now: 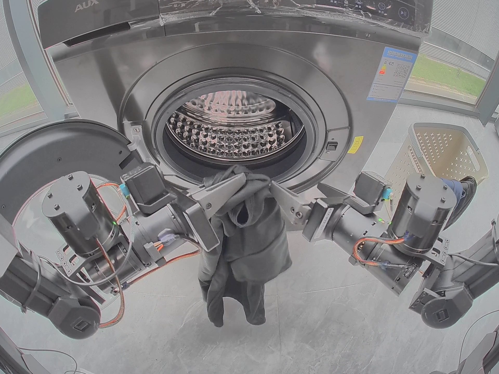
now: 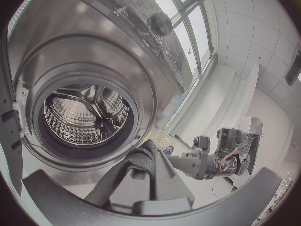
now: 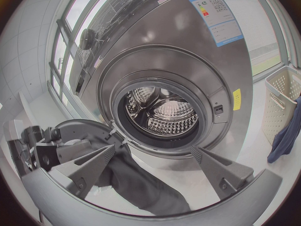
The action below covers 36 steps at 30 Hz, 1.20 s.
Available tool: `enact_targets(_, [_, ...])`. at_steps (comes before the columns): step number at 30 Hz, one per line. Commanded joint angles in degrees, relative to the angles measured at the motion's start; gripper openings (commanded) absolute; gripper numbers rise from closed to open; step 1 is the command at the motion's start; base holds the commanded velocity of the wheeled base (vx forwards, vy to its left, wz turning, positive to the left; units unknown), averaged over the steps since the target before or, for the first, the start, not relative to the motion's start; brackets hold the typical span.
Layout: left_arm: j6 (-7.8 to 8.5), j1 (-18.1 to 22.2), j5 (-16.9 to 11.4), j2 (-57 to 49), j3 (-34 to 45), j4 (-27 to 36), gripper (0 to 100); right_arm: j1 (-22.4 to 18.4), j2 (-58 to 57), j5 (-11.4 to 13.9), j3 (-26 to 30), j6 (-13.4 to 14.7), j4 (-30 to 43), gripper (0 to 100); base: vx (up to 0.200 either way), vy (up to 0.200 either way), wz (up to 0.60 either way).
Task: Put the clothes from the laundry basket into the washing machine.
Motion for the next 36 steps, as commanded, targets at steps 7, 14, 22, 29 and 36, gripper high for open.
enact_targets(7, [-2.64,3.5,0.1,-0.8,2.4,-7.7,0,-1.8,-1.6,3.3,7.4,-2.9,-0.7,100,0.0,0.0,0.0])
enact_targets(14, [-3.61,3.0,-0.1,-2.7,1.7,-7.6,0,-2.6,0.4,5.4,6.8,-4.5,-0.9,100,0.0,0.0,0.0])
enact_targets(22, [-3.61,2.7,-0.4,-2.8,1.7,-7.7,0,-2.1,4.8,6.9,5.3,-5.8,-4.5,100,0.0,0.0,0.0])
enact_targets(29, [-3.61,2.7,-0.3,-2.8,1.8,-7.7,0,-1.3,8.6,9.1,2.8,-7.1,-7.7,100,0.0,0.0,0.0])
enact_targets(36, [-3.43,2.6,-0.3,-2.8,2.2,-7.7,0,-1.1,11.2,11.4,0.0,-8.4,-8.9,100,0.0,0.0,0.0])
